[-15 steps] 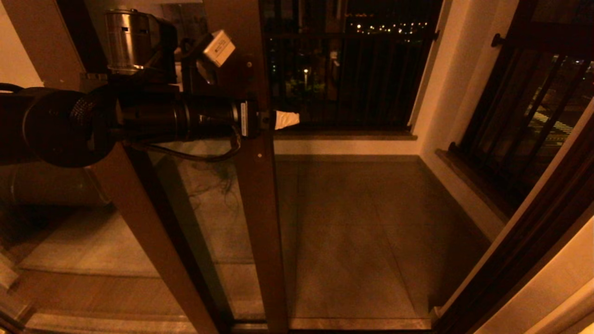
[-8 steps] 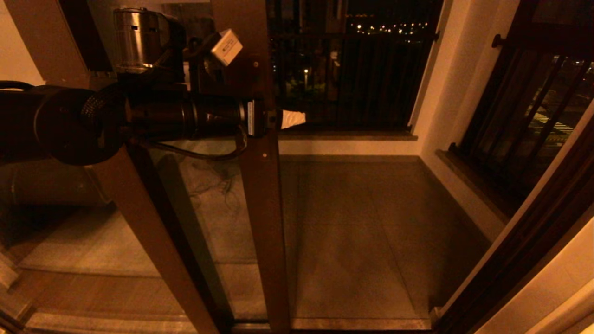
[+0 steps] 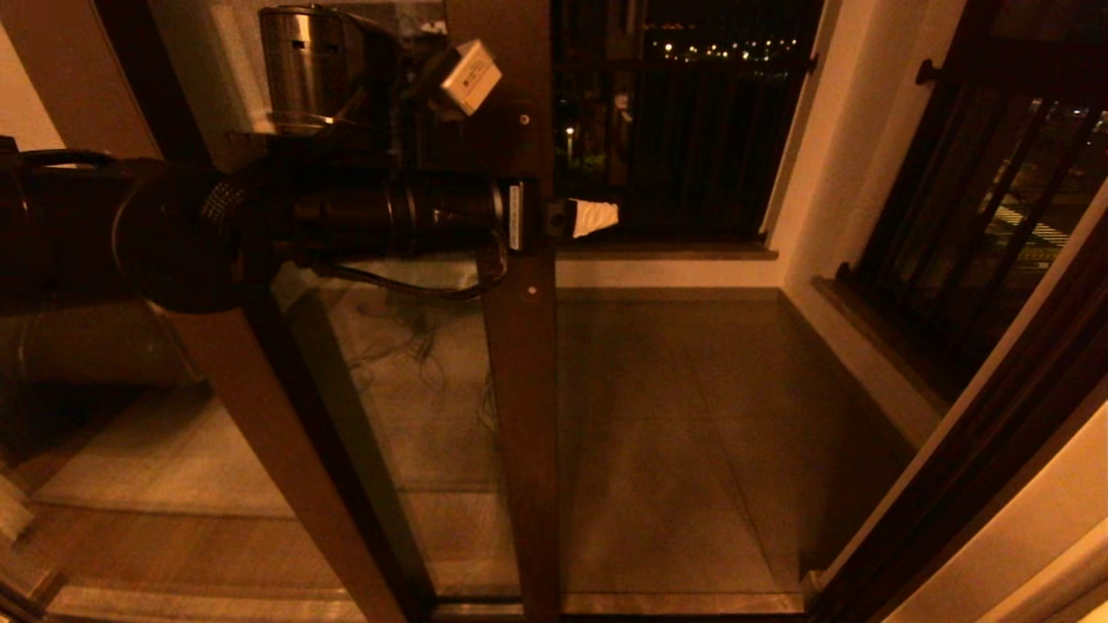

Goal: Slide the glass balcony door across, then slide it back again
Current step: Close the slid door

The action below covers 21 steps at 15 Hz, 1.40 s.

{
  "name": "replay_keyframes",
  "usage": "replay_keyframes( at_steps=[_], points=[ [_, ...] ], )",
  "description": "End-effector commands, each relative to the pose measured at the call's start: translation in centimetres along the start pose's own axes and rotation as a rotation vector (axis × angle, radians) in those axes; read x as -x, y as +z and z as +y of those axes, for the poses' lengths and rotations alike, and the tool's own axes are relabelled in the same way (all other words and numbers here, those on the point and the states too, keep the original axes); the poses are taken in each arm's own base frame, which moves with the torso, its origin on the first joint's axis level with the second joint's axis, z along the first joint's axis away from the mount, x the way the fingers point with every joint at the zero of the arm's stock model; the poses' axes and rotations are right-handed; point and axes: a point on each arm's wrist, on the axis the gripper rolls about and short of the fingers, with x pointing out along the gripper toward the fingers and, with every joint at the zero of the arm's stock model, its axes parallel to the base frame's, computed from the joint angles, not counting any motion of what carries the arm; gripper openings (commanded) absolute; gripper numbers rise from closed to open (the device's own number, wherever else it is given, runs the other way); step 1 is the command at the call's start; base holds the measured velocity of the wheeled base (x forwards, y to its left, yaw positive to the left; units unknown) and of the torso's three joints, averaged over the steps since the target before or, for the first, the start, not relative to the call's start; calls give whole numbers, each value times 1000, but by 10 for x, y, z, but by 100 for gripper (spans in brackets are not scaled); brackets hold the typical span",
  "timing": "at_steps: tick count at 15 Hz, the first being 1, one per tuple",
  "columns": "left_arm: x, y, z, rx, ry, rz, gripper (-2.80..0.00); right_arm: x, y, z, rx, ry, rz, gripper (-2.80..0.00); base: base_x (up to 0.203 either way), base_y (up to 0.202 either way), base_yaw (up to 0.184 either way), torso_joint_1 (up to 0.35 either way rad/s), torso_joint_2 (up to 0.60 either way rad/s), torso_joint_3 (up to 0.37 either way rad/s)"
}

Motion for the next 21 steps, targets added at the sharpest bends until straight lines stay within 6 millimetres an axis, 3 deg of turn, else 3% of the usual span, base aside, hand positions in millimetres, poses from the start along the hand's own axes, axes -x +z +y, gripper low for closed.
replay_keyframes(
  at_steps=[1, 8, 11, 13, 15, 18, 21],
  points=[
    [-8, -7, -1, 12, 7, 28, 0, 0, 0, 0, 0, 1, 2, -280, 0, 0, 0, 0, 0, 0],
    [-31, -11, -16, 4, 2, 30, 0, 0, 0, 0, 0, 1, 1, -280, 0, 0, 0, 0, 0, 0],
    [-12, 1, -29, -6, -20, 2, 0, 0, 0, 0, 0, 1, 2, -280, 0, 0, 0, 0, 0, 0],
    [13, 10, -40, -12, -30, -19, 0, 0, 0, 0, 0, 1, 1, -280, 0, 0, 0, 0, 0, 0],
    [52, 12, -48, -12, -11, -31, 0, 0, 0, 0, 0, 1, 1, -280, 0, 0, 0, 0, 0, 0],
    [125, 15, -49, -17, 146, -97, 0, 0, 0, 0, 0, 1, 1, -280, 0, 0, 0, 0, 0, 0],
    [204, 9, -51, -37, 446, -190, 0, 0, 0, 0, 0, 1, 1, -280, 0, 0, 0, 0, 0, 0]
  ],
)
